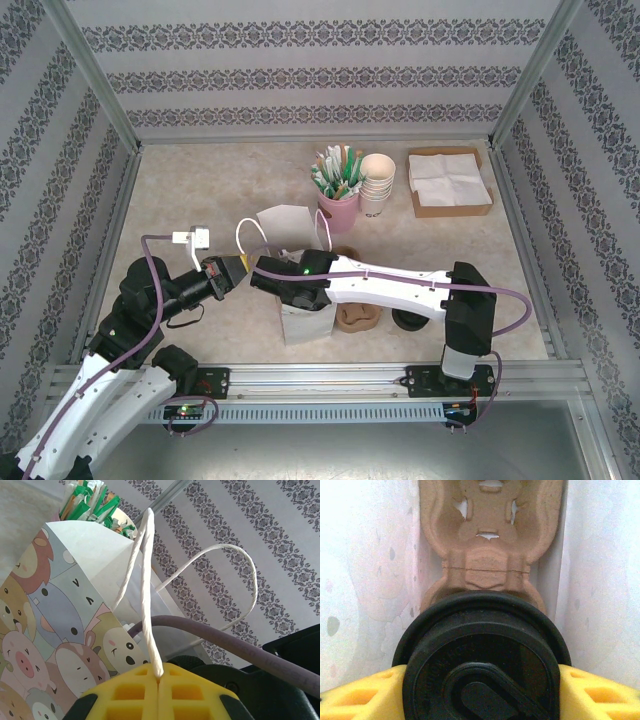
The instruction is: Pack the takeout coffee
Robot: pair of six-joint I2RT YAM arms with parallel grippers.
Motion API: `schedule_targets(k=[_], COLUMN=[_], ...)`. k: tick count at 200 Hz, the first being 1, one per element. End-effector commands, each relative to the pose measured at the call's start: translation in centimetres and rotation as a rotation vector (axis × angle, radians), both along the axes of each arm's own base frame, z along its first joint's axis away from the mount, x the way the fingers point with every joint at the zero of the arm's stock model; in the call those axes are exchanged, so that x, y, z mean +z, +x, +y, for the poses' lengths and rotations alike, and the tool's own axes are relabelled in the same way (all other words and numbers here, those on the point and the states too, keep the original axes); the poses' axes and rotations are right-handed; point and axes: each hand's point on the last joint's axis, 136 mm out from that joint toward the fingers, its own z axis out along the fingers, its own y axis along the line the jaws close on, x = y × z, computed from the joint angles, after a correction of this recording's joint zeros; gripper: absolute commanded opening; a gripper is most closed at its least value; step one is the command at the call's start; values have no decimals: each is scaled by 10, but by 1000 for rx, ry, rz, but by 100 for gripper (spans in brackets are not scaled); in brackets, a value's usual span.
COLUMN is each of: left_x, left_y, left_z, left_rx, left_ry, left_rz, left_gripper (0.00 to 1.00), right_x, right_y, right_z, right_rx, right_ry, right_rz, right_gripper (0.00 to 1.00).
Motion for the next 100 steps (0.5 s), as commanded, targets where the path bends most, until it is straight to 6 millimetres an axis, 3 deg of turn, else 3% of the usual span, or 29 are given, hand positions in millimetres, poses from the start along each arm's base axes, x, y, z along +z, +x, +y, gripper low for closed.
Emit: schedule_targets(k=[1, 20, 54, 100], left_x=[14, 13, 12, 10], left_y=[-3, -3, -2, -2], left_z=[-2, -2, -3, -3], left_rx=[-14, -11, -11, -13], left_ry=[-24, -26, -22, -17], left_rz=[-23, -20, -15, -10], left_gripper=[3, 3, 3, 3], right_x=[-72, -73, -82, -90], right_y=[-36, -37, -41, -39], right_z=[-41, -41, -20, -28], right_rx=[1, 9, -35, -37], right_ry=[-290, -312, -127, -163], right_rz=[194, 196, 237, 236], right_gripper=[56, 56, 56, 56])
